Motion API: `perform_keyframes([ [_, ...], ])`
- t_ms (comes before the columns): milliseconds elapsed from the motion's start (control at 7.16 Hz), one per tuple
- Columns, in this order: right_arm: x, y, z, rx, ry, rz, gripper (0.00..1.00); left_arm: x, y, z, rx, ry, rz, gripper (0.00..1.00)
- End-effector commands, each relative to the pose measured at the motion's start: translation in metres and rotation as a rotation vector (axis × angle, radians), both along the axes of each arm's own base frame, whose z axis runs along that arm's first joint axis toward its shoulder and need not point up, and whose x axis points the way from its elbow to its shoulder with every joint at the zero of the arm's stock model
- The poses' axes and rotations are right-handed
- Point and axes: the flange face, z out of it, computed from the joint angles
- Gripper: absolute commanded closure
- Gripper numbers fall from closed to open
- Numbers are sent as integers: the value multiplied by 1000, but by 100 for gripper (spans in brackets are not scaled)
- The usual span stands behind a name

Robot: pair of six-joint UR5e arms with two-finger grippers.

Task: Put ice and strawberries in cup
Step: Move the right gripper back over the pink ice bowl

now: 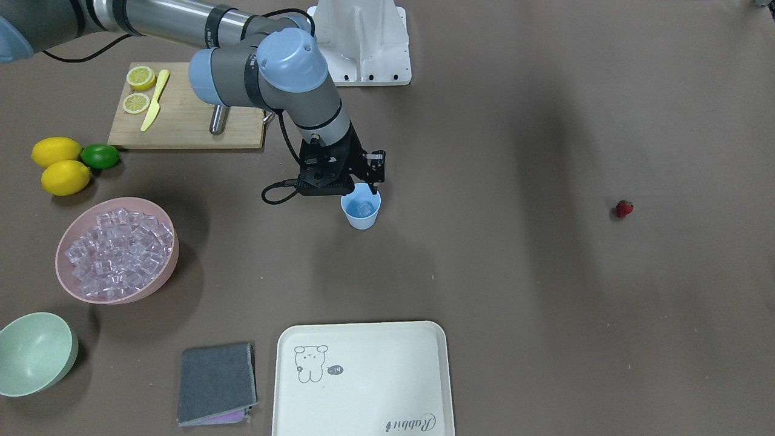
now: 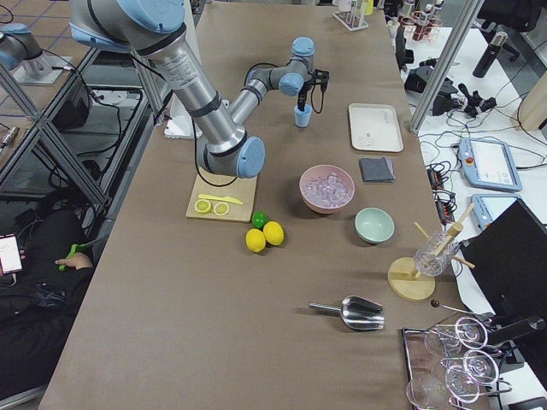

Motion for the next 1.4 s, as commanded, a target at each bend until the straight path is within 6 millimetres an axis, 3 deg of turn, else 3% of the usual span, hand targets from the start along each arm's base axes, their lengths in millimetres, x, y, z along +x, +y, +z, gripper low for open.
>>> perform_keyframes([
  [0, 54, -28, 1, -59, -40, -23, 1, 0, -3, -3, 4, 1, -2, 2],
  [279, 149, -52, 46, -91, 31, -28, 1, 0, -3, -4, 5, 1, -3, 2],
  [558, 219, -64, 90, 6, 173, -82, 1, 0, -3, -5, 9, 1, -2, 2],
  [838, 257, -72, 146, 176, 282, -208, 1, 0, -1, -4, 6, 1, -2, 2],
  [977, 277, -88, 165, 254, 312, -264, 1, 0, -1, -4, 8, 1, -1, 2],
  [1256, 272, -102, 189, 295, 326, -315, 1, 0, 1, -4, 7, 1, -1, 2],
])
